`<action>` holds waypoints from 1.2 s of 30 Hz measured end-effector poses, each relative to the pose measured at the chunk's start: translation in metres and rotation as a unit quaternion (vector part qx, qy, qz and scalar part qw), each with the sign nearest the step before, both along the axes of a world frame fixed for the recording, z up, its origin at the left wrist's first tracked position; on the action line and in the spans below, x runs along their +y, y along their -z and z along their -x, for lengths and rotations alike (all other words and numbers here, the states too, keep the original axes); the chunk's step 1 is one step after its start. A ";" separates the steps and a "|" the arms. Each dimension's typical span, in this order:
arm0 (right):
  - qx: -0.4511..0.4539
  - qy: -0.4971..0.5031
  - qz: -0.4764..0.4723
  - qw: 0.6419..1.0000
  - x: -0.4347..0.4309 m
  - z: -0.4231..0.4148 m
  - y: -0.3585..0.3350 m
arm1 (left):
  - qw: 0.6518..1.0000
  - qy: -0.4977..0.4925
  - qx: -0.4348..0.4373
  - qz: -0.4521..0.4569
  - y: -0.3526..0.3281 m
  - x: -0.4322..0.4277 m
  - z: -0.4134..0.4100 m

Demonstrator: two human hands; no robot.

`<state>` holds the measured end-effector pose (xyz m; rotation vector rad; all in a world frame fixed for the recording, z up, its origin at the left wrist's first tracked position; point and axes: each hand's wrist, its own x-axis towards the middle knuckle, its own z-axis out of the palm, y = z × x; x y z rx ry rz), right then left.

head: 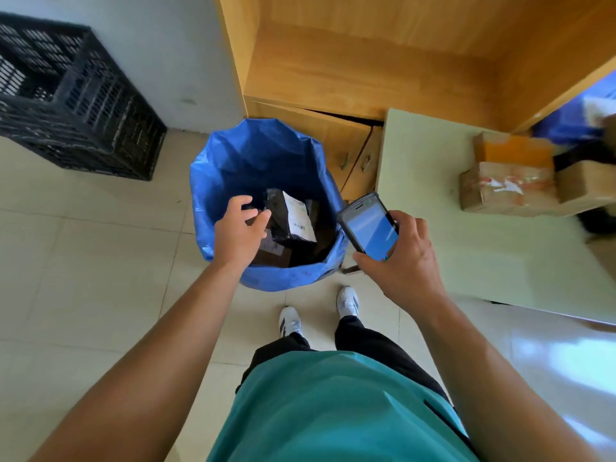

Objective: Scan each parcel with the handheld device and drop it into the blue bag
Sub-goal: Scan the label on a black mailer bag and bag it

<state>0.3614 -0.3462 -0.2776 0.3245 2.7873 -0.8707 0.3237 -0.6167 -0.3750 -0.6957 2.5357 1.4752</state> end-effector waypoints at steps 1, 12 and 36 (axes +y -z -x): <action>0.000 0.006 0.000 1.000 0.004 -0.004 0.000 | 1.000 0.017 0.003 0.005 0.001 0.005 -0.002; 0.017 0.022 0.014 1.000 0.063 -0.030 -0.002 | 0.992 0.108 0.041 0.051 -0.026 0.077 -0.003; 0.058 0.273 -0.002 0.960 0.432 -0.124 -0.040 | 0.882 0.448 0.116 0.084 -0.058 0.523 0.020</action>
